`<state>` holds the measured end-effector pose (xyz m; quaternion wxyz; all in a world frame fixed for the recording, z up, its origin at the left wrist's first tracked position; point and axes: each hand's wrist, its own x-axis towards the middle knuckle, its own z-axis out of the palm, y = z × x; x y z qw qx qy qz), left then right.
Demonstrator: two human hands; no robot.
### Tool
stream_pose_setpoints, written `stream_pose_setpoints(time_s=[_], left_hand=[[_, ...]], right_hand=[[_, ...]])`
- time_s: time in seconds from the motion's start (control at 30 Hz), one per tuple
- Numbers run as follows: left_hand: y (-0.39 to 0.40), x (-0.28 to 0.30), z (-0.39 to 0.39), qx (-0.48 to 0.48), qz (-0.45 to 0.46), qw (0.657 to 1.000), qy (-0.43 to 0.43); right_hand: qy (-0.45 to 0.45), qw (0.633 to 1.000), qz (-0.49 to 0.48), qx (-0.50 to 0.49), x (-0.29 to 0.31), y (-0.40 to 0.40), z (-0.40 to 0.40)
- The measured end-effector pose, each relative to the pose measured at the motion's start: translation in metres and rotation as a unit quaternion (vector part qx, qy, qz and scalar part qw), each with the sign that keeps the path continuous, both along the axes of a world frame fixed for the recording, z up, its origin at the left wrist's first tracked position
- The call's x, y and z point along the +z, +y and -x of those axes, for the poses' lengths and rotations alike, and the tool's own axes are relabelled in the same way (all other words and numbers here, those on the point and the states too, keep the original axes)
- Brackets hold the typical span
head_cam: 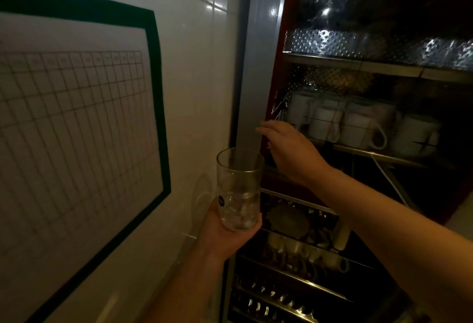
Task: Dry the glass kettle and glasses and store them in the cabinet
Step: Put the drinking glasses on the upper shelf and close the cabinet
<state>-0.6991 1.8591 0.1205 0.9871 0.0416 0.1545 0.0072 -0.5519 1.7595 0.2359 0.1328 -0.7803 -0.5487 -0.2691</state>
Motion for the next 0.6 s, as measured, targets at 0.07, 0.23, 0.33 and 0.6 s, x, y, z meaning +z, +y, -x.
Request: stream_pose_setpoints(time_s=[0.07,0.23,0.33,0.6], left_hand=[[0.002,0.000,-0.001,0.004,0.002,1.000,-0.005],[0.009,0.001,-0.006,0.012,0.002,1.000,-0.010],[0.012,0.005,-0.008,0.018,0.001,1.000,-0.013],[0.017,0.014,-0.010,0.023,0.004,1.000,-0.011]], right_hand=[[-0.083,0.994,0.069,-0.005,0.004,0.009,-0.009],[-0.219,0.958,0.184,-0.013,0.009,0.031,-0.026],[-0.279,0.933,0.227,-0.024,0.012,0.043,-0.033],[-0.326,0.895,0.297,-0.068,0.018,0.062,-0.041]])
